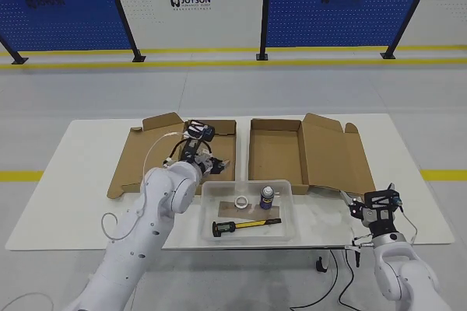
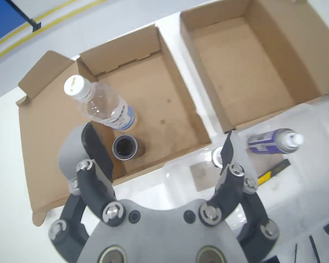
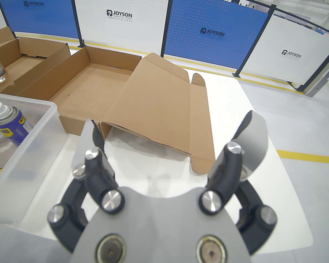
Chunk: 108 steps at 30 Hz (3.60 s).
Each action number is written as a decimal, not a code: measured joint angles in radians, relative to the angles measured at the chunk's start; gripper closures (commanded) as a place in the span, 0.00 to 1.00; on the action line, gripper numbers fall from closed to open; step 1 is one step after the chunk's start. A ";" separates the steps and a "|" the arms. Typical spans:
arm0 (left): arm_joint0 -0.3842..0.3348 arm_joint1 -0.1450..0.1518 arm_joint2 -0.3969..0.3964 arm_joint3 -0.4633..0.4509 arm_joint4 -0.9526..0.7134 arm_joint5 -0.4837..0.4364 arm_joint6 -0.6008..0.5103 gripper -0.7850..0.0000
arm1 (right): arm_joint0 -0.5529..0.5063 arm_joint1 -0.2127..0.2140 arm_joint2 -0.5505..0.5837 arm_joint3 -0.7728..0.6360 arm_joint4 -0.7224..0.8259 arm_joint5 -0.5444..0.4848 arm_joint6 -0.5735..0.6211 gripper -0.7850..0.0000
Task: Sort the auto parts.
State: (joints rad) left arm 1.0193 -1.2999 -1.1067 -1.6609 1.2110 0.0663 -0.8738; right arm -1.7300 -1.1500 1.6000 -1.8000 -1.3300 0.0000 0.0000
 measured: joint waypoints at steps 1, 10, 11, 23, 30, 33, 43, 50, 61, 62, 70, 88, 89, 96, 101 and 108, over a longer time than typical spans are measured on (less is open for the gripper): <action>0.019 0.000 0.003 -0.029 -0.011 -0.012 0.030 0.00 | 0.000 0.000 0.000 0.000 0.000 0.000 0.000 0.00; 0.109 -0.016 0.092 -0.061 -0.013 -0.027 0.286 0.00 | 0.000 0.000 0.000 0.000 0.000 0.000 0.000 0.00; 0.108 -0.020 0.106 -0.051 -0.018 -0.029 0.298 0.00 | 0.000 0.000 0.000 0.000 0.000 0.000 0.000 0.00; 0.044 -0.062 0.234 0.130 -0.102 -0.088 0.372 0.00 | 0.000 0.000 0.000 0.000 0.000 0.000 0.000 0.00; 0.032 -0.076 0.273 0.188 -0.084 -0.095 0.401 0.01 | 0.000 0.000 0.000 0.000 0.000 0.000 0.000 0.00; 0.033 -0.082 0.288 0.209 -0.073 -0.091 0.416 0.07 | 0.000 0.000 0.000 0.000 0.000 0.000 0.000 0.00; 0.037 -0.096 0.306 0.267 -0.050 -0.079 0.440 0.20 | 0.000 0.000 0.000 0.000 0.000 0.000 0.000 0.00; 0.046 -0.101 0.301 0.296 -0.043 -0.076 0.446 0.31 | 0.000 0.000 0.000 0.000 0.000 0.000 0.000 0.00; 0.028 -0.117 0.304 0.371 -0.056 -0.085 0.456 0.47 | 0.000 0.000 0.000 0.000 0.000 0.000 0.000 0.00; 0.026 -0.118 0.304 0.375 -0.058 -0.086 0.456 0.49 | 0.000 0.000 0.000 0.000 0.000 0.000 0.000 0.00; 0.010 -0.129 0.306 0.406 -0.067 -0.098 0.461 0.53 | 0.000 0.000 0.000 0.000 0.000 0.000 0.000 0.00; -0.010 -0.155 0.325 0.432 -0.072 -0.118 0.469 0.47 | 0.000 0.000 0.000 0.000 0.000 0.000 0.000 0.00; -0.011 -0.156 0.326 0.435 -0.072 -0.119 0.469 0.47 | 0.000 0.000 0.000 0.000 0.000 0.000 0.000 0.00; -0.019 -0.164 0.331 0.452 -0.068 -0.123 0.469 0.48 | 0.000 0.000 0.000 0.000 0.000 0.000 0.000 0.00; -0.029 -0.173 0.339 0.467 -0.068 -0.127 0.463 0.46 | 0.000 0.000 0.000 0.000 0.000 0.000 0.000 0.00; -0.047 -0.185 0.348 0.499 -0.071 -0.135 0.464 0.43 | 0.000 0.000 0.000 0.000 0.000 0.000 0.000 0.00</action>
State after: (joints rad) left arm 0.9722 -1.4851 -0.7587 -1.1620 1.1399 -0.0690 -0.4094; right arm -1.7300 -1.1500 1.6000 -1.8000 -1.3300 0.0000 0.0000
